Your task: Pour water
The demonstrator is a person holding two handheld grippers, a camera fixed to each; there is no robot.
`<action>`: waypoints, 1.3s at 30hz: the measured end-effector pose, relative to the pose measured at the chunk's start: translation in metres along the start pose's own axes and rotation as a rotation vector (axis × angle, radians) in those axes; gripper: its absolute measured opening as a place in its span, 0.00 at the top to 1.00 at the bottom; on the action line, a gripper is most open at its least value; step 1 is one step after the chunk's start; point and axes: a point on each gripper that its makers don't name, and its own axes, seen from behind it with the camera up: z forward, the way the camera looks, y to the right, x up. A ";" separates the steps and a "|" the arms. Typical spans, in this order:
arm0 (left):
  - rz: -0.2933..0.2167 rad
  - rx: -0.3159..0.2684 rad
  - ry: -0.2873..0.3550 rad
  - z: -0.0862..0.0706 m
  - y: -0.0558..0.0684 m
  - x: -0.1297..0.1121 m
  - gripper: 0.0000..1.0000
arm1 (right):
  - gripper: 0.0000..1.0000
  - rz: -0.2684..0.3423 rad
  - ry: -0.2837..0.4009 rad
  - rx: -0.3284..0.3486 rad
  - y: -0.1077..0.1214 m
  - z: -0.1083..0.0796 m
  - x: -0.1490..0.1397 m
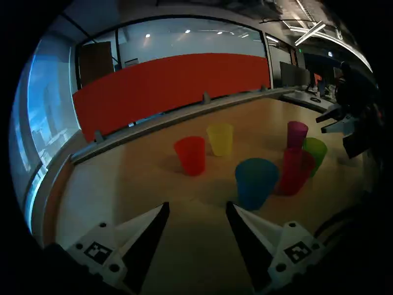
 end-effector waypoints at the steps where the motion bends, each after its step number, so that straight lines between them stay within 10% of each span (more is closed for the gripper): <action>1: -0.008 0.012 0.010 0.000 -0.003 0.001 0.15 | 0.03 0.015 0.011 -0.017 0.003 0.000 0.003; 23: -0.185 0.264 0.300 -0.044 -0.057 0.062 0.15 | 0.03 0.135 0.266 -0.318 0.069 -0.008 0.078; 30: -0.268 0.262 0.371 -0.052 -0.056 0.076 0.15 | 0.03 0.154 0.358 -0.369 0.073 -0.019 0.102; 39: -0.256 0.294 0.415 -0.060 -0.059 0.089 0.15 | 0.03 0.128 0.477 -0.467 0.080 -0.043 0.126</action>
